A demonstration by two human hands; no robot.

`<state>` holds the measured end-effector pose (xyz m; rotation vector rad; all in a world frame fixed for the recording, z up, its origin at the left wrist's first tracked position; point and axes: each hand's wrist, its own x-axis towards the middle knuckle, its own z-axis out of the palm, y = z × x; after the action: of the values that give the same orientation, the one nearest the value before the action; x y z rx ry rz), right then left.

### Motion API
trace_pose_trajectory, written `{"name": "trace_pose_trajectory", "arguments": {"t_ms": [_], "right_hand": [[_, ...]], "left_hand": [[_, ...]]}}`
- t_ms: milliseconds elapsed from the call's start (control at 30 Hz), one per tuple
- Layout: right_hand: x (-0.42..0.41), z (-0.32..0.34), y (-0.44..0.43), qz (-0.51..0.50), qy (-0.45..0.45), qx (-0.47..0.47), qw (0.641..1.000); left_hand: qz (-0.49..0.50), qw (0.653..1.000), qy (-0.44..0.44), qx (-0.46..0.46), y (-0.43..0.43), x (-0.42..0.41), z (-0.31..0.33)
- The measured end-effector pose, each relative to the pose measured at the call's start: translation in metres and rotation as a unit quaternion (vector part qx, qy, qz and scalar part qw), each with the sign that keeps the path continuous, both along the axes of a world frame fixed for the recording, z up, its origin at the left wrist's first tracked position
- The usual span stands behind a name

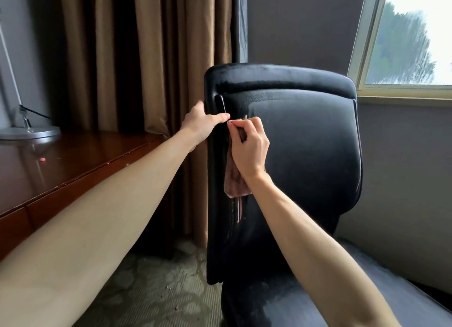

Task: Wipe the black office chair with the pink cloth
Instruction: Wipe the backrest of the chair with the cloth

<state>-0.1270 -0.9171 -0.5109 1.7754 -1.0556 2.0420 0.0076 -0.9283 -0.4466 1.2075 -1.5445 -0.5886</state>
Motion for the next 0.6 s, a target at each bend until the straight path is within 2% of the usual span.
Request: {"name": "trace_pose_trajectory", "arguments": {"t_ms": [167, 300, 600], "right_hand": [[-0.001, -0.034, 0.001, -0.030, 0.046, -0.045, 0.997], [-0.012, -0.074, 0.016, -0.021, 0.034, -0.028, 0.999], [-0.002, -0.025, 0.005, -0.023, 0.030, -0.018, 0.999]], "left_hand": [[-0.002, 1.000, -0.011, -0.014, 0.005, 0.000, -0.004], [0.004, 1.000, -0.020, -0.005, 0.005, 0.001, -0.007], [0.044, 0.999, -0.019, 0.021, 0.011, -0.007, -0.008]]}}
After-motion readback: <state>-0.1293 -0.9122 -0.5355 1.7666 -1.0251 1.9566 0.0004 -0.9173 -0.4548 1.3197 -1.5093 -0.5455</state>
